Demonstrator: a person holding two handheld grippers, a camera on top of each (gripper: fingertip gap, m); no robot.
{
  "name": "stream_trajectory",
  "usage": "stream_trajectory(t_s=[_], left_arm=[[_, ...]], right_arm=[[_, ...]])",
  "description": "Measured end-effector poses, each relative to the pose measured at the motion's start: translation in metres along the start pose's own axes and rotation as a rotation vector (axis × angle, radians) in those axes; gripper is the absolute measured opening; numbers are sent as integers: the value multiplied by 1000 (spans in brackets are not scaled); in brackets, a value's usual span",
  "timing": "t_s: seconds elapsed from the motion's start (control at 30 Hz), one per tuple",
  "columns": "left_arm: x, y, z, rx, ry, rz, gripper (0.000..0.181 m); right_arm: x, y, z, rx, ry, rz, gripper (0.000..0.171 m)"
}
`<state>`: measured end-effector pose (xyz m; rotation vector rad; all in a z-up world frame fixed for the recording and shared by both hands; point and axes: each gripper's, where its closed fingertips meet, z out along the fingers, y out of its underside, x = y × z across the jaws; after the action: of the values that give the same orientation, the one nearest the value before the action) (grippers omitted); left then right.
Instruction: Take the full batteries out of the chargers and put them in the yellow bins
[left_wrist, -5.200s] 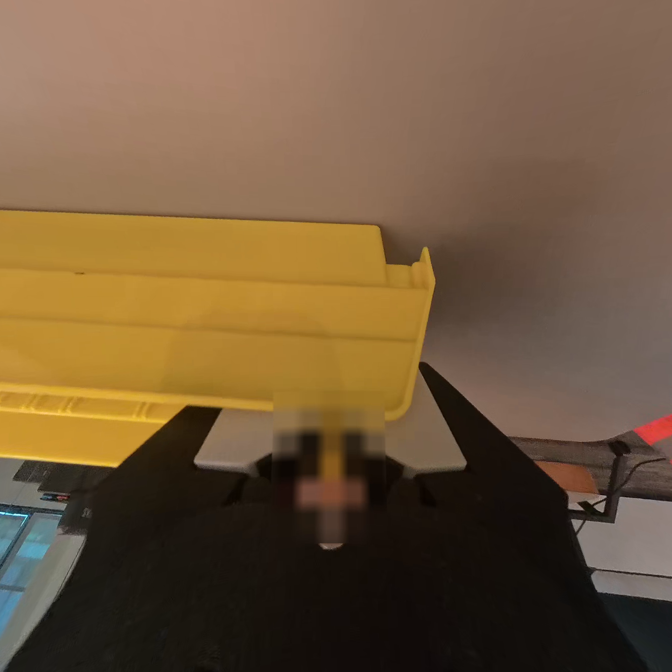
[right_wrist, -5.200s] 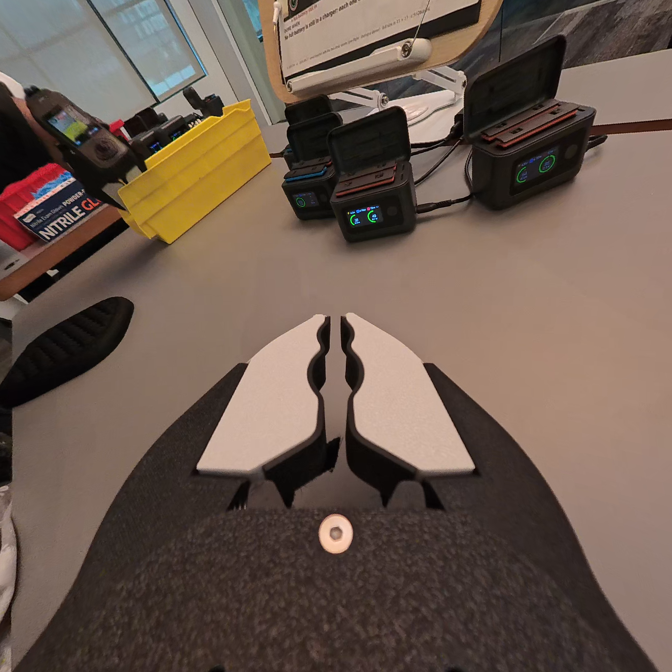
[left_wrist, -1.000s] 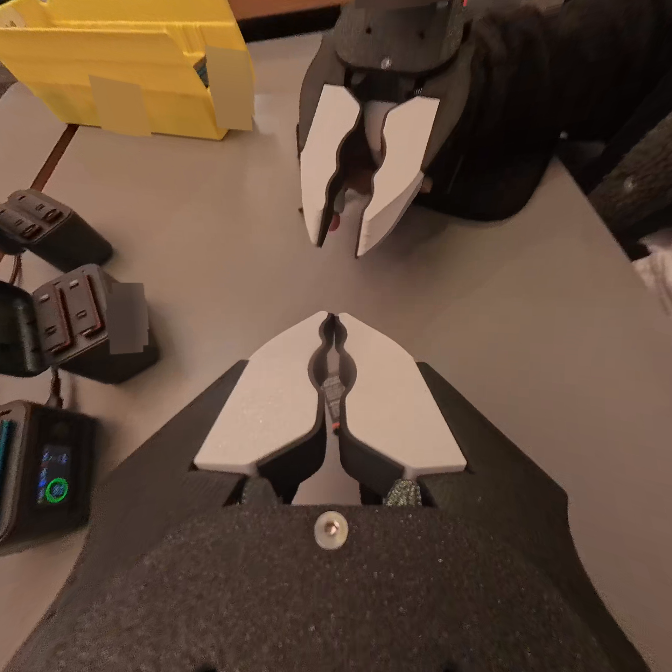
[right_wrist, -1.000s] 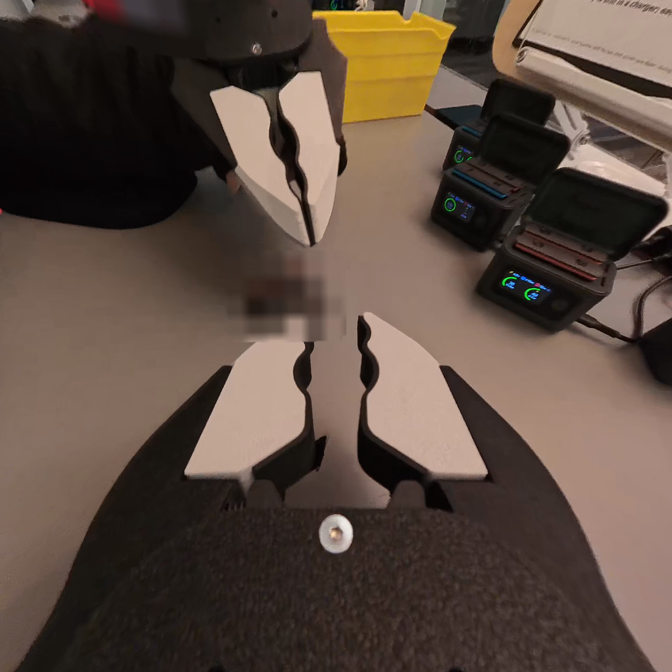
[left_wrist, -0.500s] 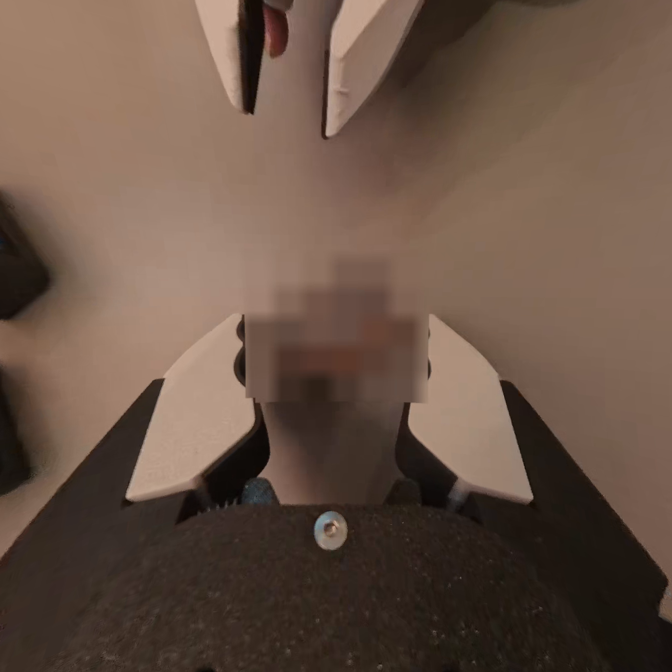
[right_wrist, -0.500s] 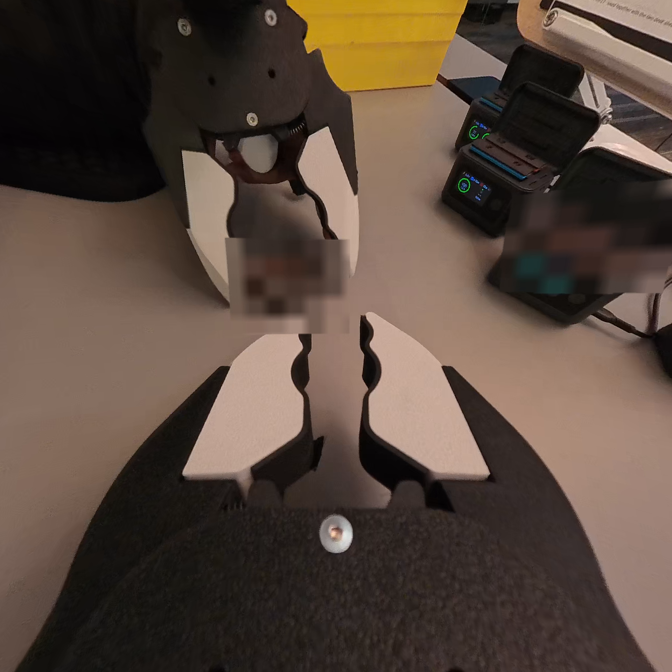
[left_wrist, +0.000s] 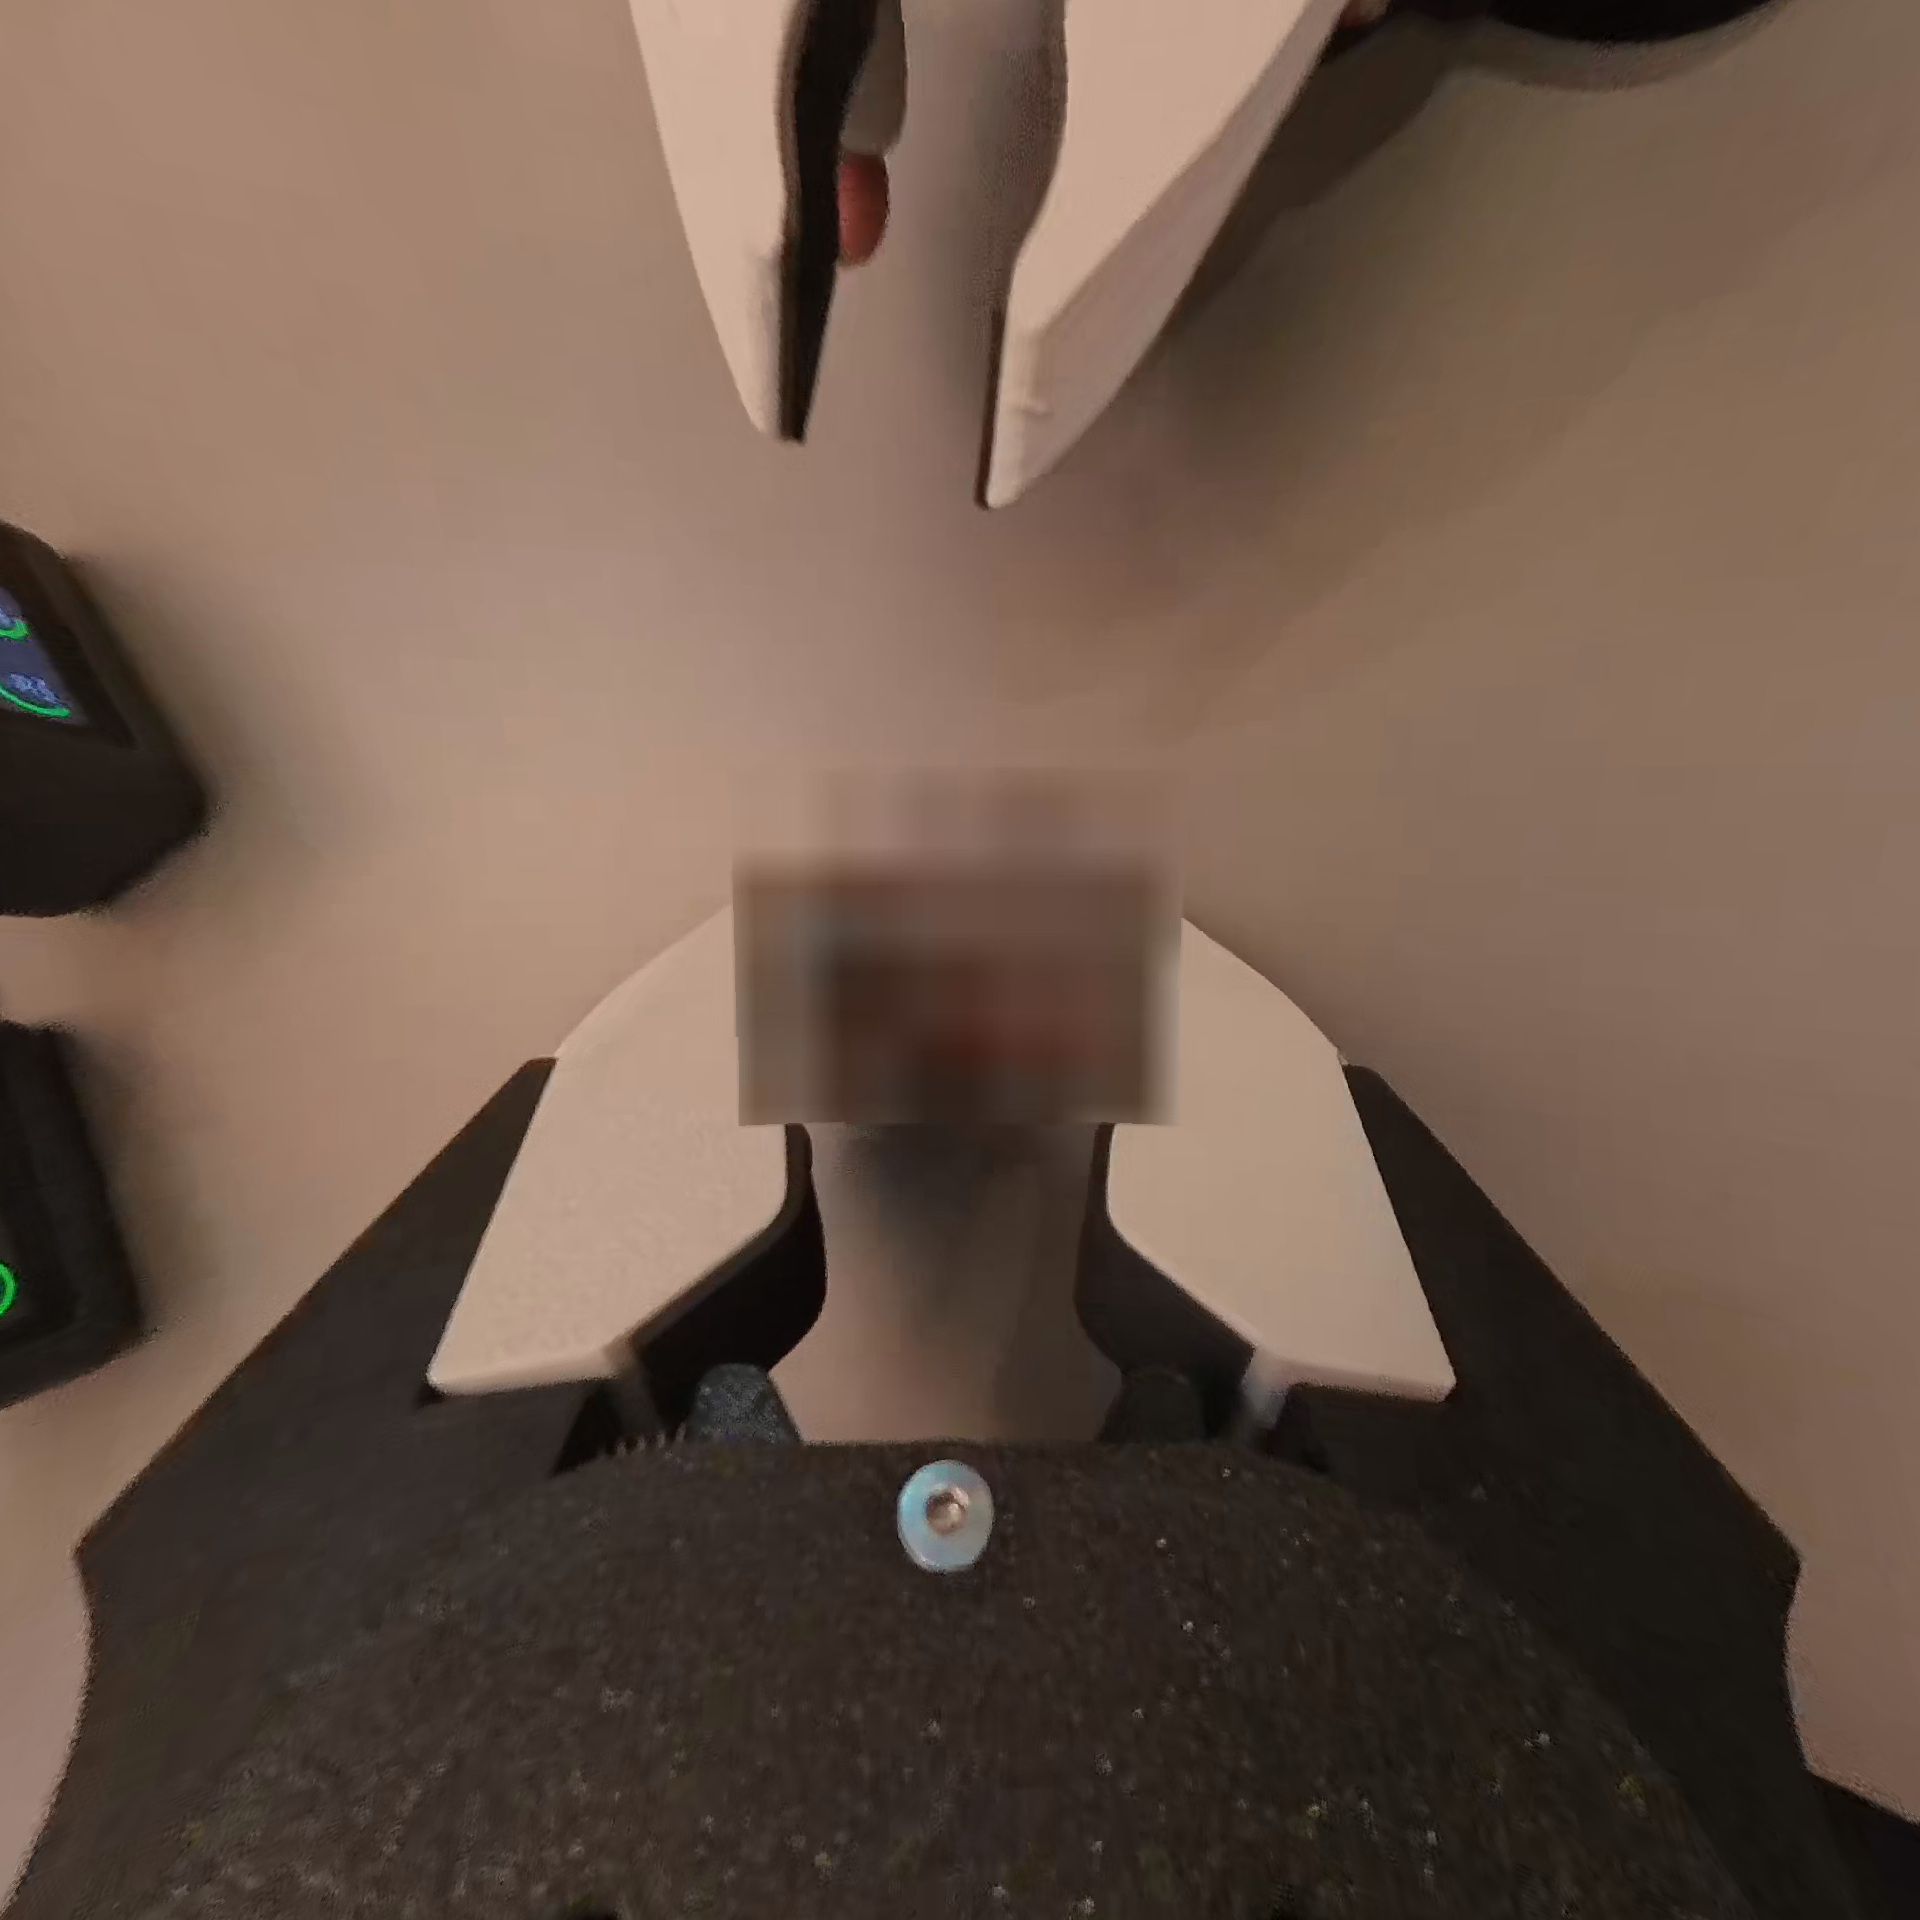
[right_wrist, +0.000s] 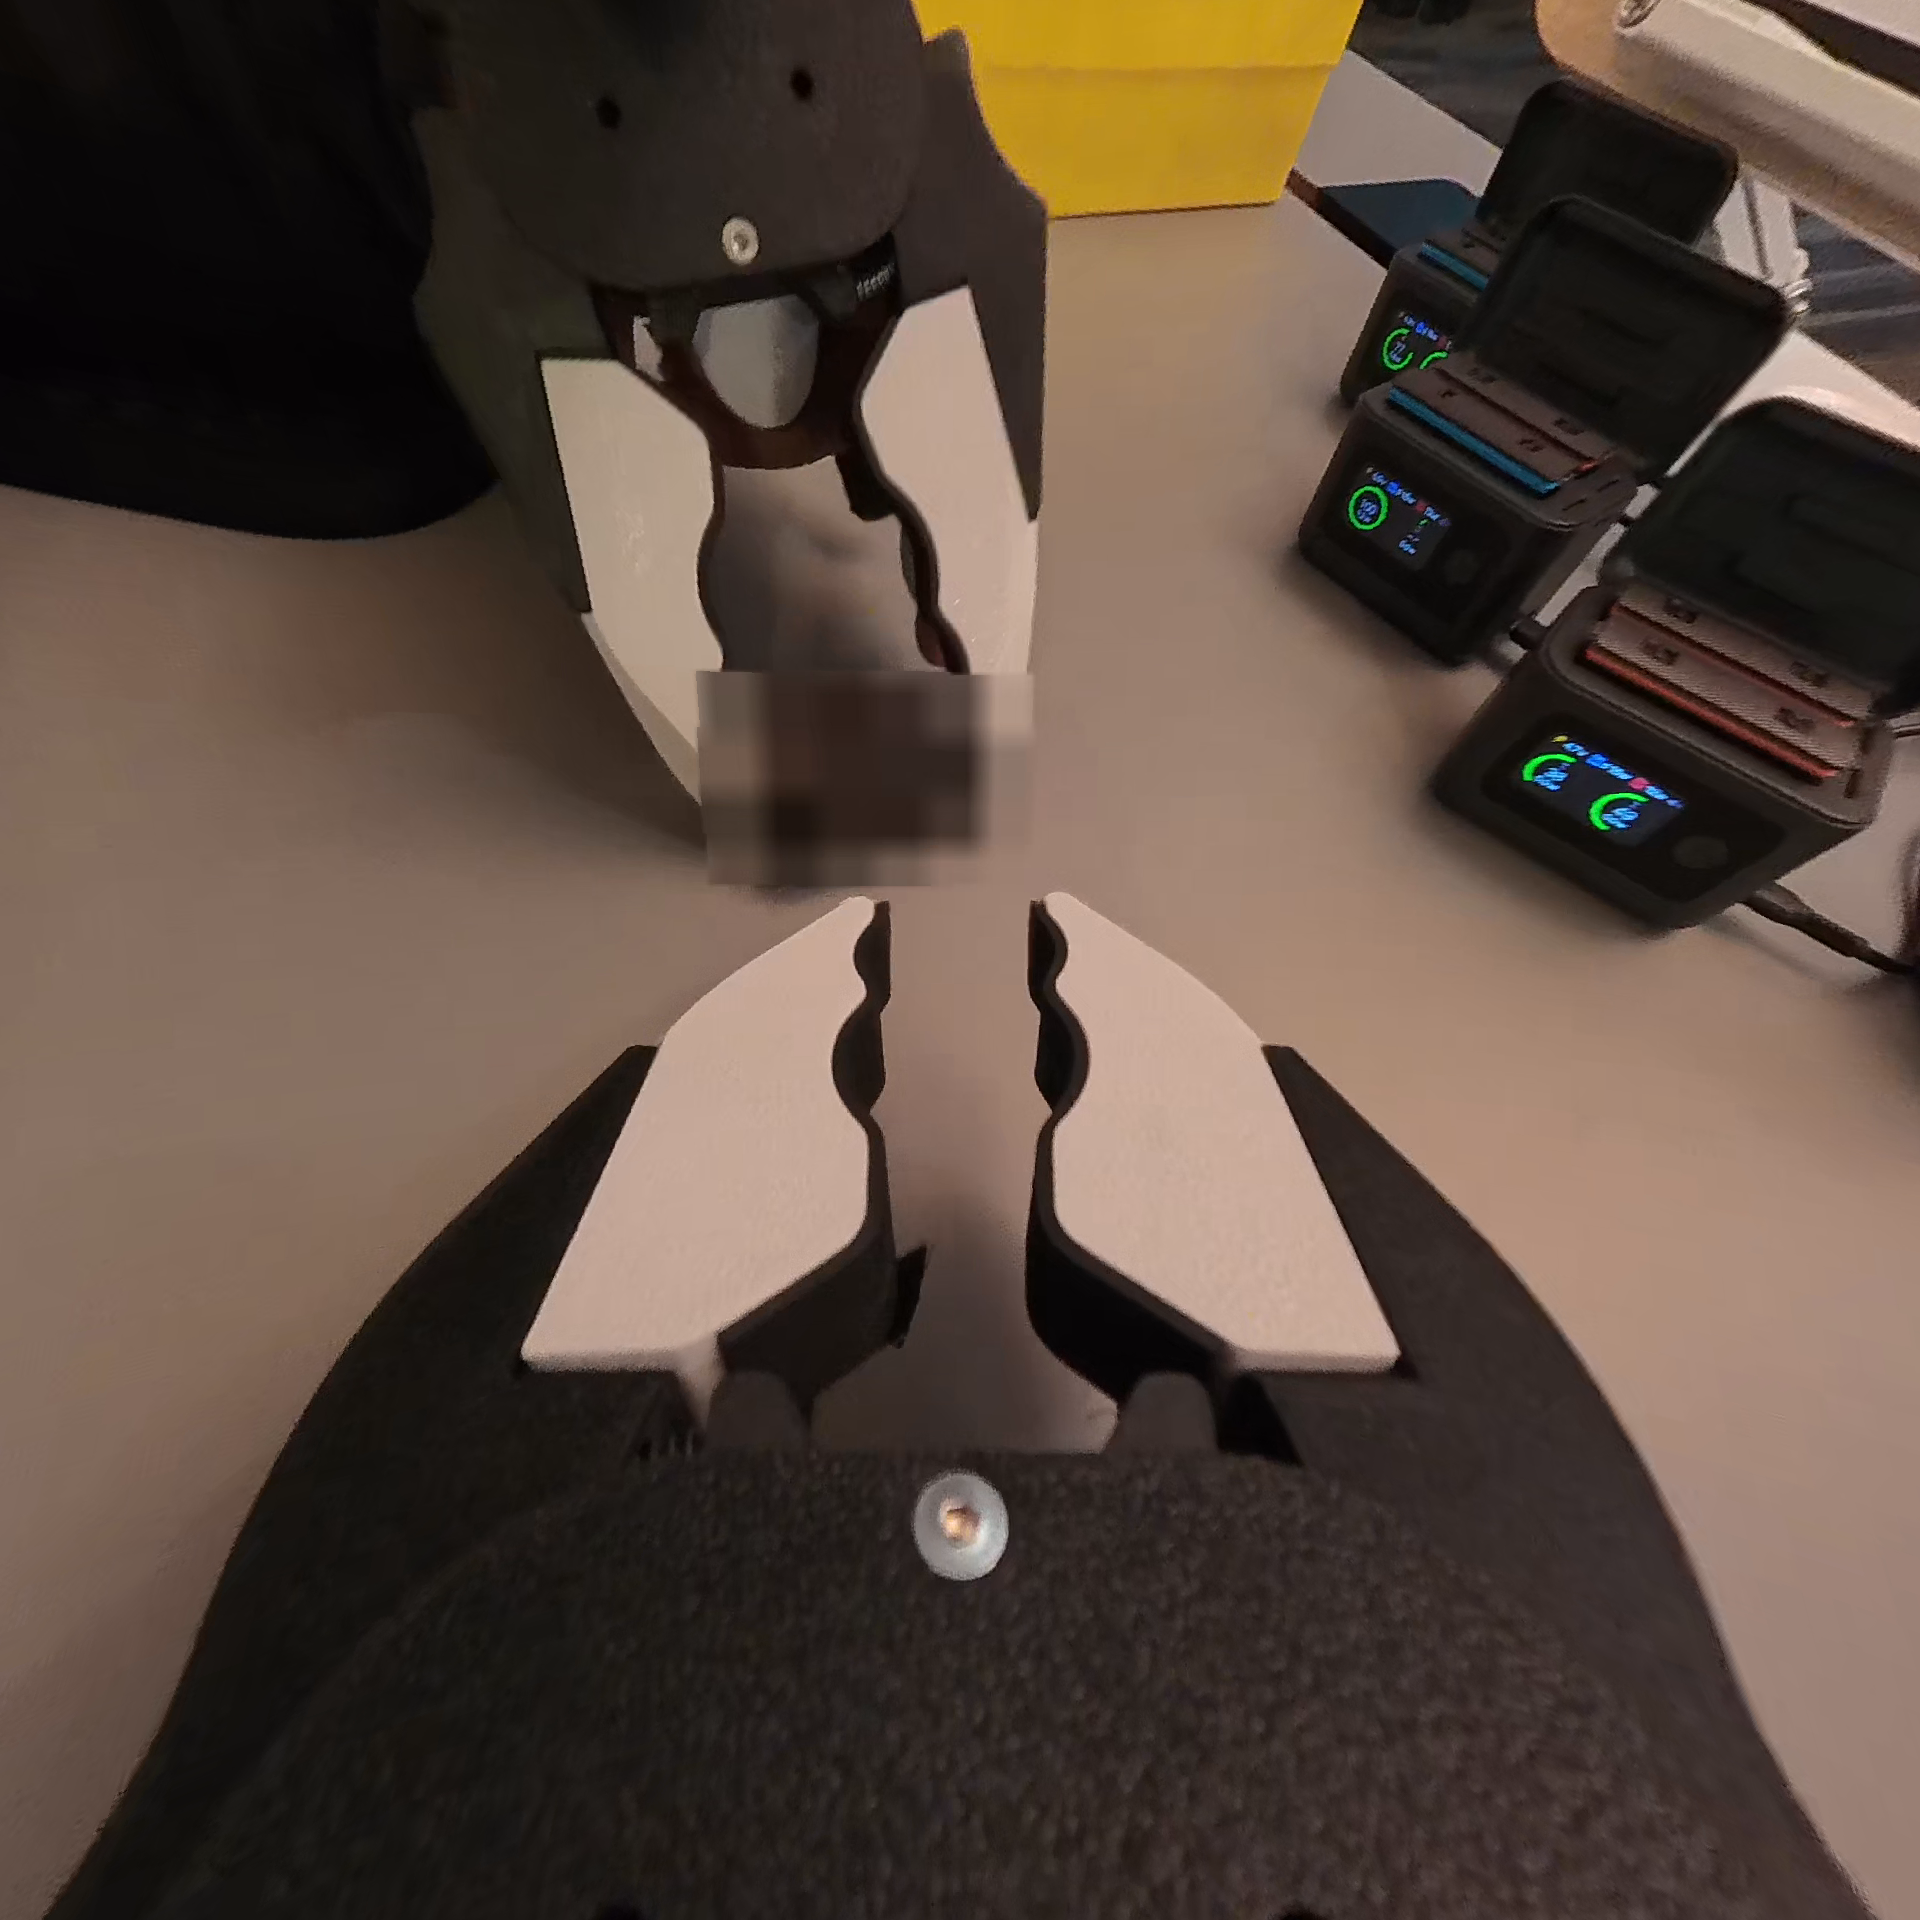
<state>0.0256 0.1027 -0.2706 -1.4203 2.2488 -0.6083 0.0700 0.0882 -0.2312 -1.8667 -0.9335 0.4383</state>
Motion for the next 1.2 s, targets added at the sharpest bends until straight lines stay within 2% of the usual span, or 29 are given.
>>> stream_trajectory(t_s=[0.1, 0.17, 0.3, 0.4, 0.47, 0.53, 0.6, 0.63, 0.7, 0.77, 0.9, 0.97, 1.03, 1.1, 1.2], left_arm=[[1, -15, -9, 87, 4, 11, 57], [10, -31, -19, 184, 65, -8, 57], [29, -56, -35, 381, 291, -127, 56], [42, -59, -32, 418, 445, -194, 56], [52, -62, -31, 435, 526, -213, 56], [62, -68, -32, 455, 594, -224, 56], [64, -72, -34, 473, 624, -234, 56], [64, -73, -36, 487, 634, -241, 56], [58, -80, -47, 561, 622, -244, 41], [46, -86, -61, 643, 553, -220, 49], [16, -99, -75, 725, 233, -139, 49], [7, -106, -73, 732, 102, -109, 44], [2, -109, -66, 715, 21, -117, 42], [3, -114, -62, 722, 6, -129, 41], [-6, -116, -65, 755, -38, -186, 20]], right_arm=[[-10, -2, 4, 4, -44, 30, 29], [-16, -12, 3, 49, -54, 10, 37], [-30, -37, -6, 180, 43, -318, 43], [-49, -39, -5, 171, 68, -549, 45], [-58, -34, 0, 136, 69, -658, 41], [-68, -27, 2, 106, 49, -740, 19], [-73, -26, 2, 109, 49, -777, 12], [-73, -28, 1, 113, 44, -760, 10], [-65, -34, -3, 150, 34, -624, 10], [-50, -48, -12, 234, 31, -416, 10], [-10, -74, -37, 443, -24, 98, 10], [-1, -78, -44, 514, -88, 275, 10], [3, -80, -46, 555, -136, 381, 10], [2, -81, -45, 574, -173, 430, 10], [1, -82, -45, 588, -200, 456, 10]])
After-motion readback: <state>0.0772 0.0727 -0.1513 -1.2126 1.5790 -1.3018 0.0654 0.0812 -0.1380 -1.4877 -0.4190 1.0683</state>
